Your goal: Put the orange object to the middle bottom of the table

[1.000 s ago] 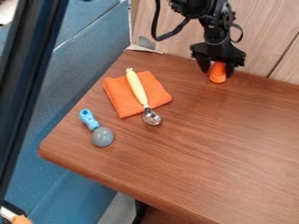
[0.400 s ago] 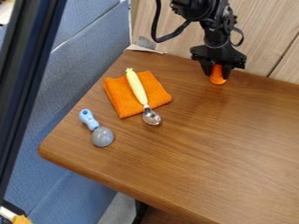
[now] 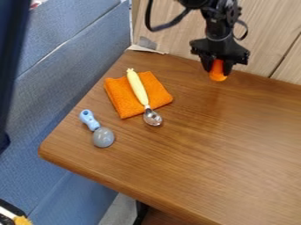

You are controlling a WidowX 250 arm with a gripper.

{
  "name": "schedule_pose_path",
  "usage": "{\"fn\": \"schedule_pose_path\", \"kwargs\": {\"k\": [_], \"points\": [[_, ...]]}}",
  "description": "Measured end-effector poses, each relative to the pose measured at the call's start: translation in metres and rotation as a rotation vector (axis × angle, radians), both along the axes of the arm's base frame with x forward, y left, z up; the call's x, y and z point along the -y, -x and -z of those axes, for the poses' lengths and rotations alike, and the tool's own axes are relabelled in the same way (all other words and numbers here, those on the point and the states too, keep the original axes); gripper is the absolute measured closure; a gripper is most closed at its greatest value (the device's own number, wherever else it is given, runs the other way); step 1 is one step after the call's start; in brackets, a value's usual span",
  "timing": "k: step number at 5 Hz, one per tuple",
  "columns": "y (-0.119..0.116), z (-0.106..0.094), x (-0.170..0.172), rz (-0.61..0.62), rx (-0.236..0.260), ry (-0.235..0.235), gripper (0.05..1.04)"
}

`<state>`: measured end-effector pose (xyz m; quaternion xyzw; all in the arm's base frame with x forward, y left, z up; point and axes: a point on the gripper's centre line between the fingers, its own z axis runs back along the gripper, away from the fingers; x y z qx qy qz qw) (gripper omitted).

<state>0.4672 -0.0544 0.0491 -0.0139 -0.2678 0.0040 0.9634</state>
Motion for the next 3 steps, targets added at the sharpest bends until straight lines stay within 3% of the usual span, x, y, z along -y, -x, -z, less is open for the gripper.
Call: {"fn": "schedule_pose_path", "kwargs": {"k": [1, 2, 3], "points": [[0.033, -0.026, 0.005, 0.053, 0.048, 0.036, 0.588], [0.067, -0.029, 0.003, 0.084, 0.047, 0.038, 0.588], [0.107, -0.020, -0.001, 0.109, 0.005, 0.023, 0.588]]}}
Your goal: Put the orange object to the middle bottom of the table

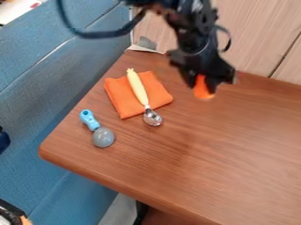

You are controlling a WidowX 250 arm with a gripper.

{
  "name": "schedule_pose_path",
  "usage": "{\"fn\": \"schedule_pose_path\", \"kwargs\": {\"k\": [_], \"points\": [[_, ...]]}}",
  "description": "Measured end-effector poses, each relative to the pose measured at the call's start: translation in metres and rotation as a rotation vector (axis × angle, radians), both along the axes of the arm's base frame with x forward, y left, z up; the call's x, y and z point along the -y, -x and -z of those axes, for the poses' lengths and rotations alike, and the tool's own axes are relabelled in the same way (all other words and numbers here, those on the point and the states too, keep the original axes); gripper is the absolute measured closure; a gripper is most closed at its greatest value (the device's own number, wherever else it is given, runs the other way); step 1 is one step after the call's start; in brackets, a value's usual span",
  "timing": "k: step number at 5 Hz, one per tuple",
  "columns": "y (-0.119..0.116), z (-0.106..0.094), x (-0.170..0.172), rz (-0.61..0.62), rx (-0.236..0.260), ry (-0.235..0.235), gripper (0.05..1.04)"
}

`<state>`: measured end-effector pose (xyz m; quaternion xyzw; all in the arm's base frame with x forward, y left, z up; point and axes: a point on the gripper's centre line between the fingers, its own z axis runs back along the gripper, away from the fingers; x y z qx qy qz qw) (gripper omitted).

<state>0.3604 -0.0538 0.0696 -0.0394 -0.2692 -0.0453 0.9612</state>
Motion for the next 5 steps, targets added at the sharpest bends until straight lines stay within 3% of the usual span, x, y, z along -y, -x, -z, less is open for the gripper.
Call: {"fn": "schedule_pose_path", "kwargs": {"k": [1, 2, 3, 4, 5], "points": [[0.036, 0.011, -0.002, 0.027, -0.036, -0.068, 0.588], [0.067, 0.028, 0.002, 0.013, -0.097, -0.167, 0.588], [0.089, 0.039, -0.007, -0.026, -0.083, -0.208, 0.588], [0.092, 0.056, -0.010, -0.021, -0.122, -0.160, 0.588], [0.092, 0.073, -0.015, -0.030, -0.177, -0.149, 0.588]]}}
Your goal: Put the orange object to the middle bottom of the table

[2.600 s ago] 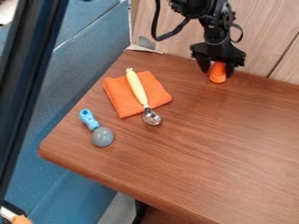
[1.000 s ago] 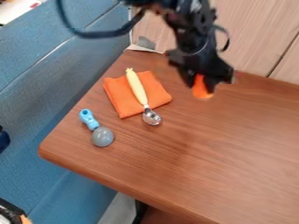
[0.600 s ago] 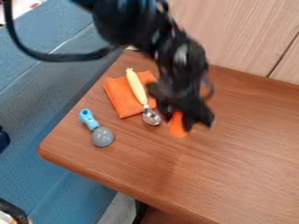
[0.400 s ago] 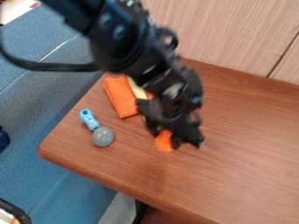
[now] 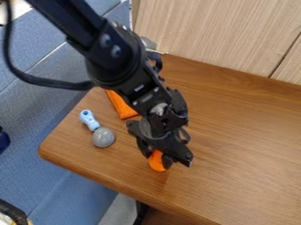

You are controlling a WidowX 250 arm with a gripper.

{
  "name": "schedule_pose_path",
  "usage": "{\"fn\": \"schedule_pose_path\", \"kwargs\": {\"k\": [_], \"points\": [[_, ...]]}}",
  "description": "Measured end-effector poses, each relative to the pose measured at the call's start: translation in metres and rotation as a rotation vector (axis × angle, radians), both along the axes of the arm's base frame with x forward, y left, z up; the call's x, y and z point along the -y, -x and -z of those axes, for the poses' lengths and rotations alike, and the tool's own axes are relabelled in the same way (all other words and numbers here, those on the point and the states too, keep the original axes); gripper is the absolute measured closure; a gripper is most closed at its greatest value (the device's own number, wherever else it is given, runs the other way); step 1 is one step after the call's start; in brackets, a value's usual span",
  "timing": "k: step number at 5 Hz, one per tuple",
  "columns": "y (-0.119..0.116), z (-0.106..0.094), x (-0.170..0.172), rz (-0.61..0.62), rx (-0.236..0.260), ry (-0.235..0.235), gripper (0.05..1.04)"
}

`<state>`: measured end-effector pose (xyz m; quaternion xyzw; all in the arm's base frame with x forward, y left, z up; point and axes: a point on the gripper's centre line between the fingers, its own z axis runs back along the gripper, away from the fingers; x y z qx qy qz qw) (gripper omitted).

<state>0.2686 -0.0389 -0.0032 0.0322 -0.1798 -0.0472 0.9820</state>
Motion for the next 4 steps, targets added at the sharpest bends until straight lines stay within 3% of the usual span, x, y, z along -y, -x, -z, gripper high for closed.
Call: {"fn": "schedule_pose_path", "kwargs": {"k": [1, 2, 3, 4], "points": [[-0.0103, 0.0046, -0.0010, -0.012, -0.003, 0.042, 0.544], [-0.0021, 0.0146, -0.0030, -0.026, -0.066, 0.040, 0.251], [-0.0040, 0.0137, -0.0039, -0.044, -0.060, 0.039, 0.067], [-0.0038, 0.0127, -0.0034, -0.042, -0.060, 0.040, 0.073]]}}
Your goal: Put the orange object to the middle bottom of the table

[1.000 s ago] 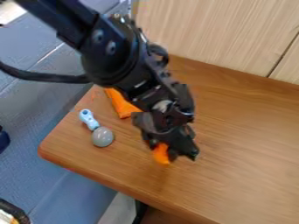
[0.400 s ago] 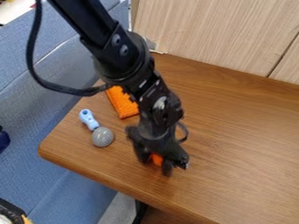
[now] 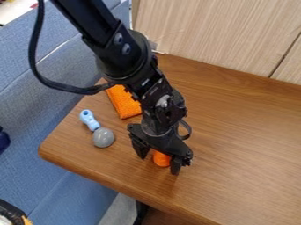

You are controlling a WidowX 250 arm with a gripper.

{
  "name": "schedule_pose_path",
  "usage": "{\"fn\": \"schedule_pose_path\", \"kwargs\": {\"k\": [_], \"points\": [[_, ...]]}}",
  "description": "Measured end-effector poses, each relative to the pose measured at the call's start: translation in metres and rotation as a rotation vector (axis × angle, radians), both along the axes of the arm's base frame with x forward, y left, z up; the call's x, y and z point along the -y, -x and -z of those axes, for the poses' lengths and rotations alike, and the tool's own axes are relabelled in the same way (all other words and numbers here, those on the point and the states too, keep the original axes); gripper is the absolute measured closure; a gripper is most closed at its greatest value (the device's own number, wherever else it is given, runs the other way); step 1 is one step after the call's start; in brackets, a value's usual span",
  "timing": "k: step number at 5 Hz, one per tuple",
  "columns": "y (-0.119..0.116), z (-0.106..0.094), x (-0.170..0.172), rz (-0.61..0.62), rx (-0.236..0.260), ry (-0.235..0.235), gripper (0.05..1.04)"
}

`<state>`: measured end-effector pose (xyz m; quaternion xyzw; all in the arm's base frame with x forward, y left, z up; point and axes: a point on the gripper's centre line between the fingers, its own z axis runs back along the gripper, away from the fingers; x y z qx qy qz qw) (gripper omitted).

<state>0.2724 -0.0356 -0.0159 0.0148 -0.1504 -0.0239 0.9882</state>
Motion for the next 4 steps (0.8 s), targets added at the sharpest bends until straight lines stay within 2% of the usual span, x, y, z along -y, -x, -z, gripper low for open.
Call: {"fn": "schedule_pose_path", "kwargs": {"k": [1, 2, 3, 4], "points": [[-0.002, -0.009, 0.001, 0.002, 0.017, 0.007, 0.078], [-0.008, -0.030, 0.004, 0.021, 0.049, 0.024, 0.079], [-0.017, -0.070, 0.010, 0.028, 0.109, 0.052, 0.079], [-0.025, -0.097, 0.011, 0.041, 0.164, 0.038, 0.079]]}}
